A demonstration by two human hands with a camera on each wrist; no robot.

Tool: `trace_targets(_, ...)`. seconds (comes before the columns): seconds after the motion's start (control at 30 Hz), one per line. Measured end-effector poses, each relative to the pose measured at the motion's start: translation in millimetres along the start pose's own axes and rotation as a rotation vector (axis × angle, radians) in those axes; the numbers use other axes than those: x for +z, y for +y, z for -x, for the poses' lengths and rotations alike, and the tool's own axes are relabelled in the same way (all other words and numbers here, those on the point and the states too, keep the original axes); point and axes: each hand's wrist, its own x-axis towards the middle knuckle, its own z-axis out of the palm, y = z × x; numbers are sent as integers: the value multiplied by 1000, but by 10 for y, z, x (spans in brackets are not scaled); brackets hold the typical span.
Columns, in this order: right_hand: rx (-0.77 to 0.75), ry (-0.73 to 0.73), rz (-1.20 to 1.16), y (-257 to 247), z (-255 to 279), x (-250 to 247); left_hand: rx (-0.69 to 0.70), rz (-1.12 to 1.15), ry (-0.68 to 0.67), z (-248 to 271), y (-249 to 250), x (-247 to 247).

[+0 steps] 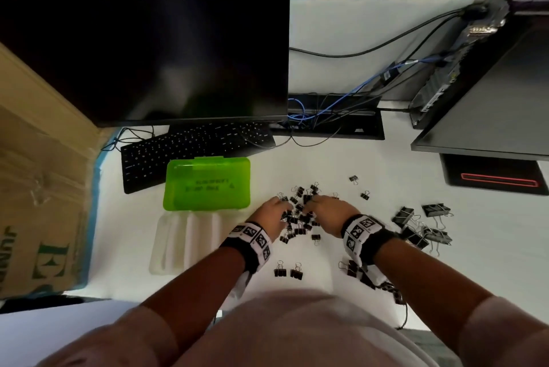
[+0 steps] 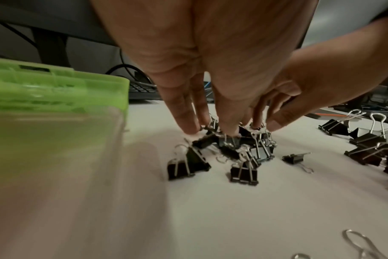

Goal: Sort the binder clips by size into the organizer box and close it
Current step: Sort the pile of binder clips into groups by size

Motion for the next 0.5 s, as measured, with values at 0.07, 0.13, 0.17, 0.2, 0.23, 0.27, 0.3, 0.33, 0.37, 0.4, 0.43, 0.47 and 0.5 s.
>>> trace_targets(0.07, -26, 12, 64, -111, -76, 60, 37, -29, 9, -44, 60, 36)
trace_targets(0.13, -18, 68, 112, -150, -117, 117, 56, -74, -1, -69, 73, 94)
trace_targets(0.17, -9, 94, 133, -153, -120, 134, 56, -103, -4, -72, 75, 109)
trace_targets(0.2, -3, 113, 148, -141, -126, 150, 50, -131, 1, -82, 68, 116)
trace_targets(0.23, -5, 129, 155, -129, -122, 155, 45, -154, 5, -92, 63, 112)
trace_targets(0.27, -11, 135, 153, -119, -117, 153, 48, -169, 11, -105, 62, 101)
trace_targets(0.3, -20, 144, 143, -114, -110, 147, 55, -183, 14, -116, 61, 83)
trace_targets(0.33, -27, 154, 127, -111, -108, 146, 67, -198, 17, -131, 66, 62)
trace_targets(0.37, -29, 164, 109, -116, -105, 146, 78, -209, 23, -132, 79, 34)
trace_targets(0.4, -28, 173, 91, -124, -107, 147, 85, -204, 29, -132, 92, 9)
trace_targets(0.43, -23, 176, 75, -137, -110, 146, 81, -178, 29, -124, 102, -15)
trace_targets(0.47, -17, 177, 59, -152, -112, 151, 70, -147, 22, -113, 112, -38)
trace_targets(0.5, -19, 176, 49, -164, -109, 153, 57, -122, 18, -94, 122, -60)
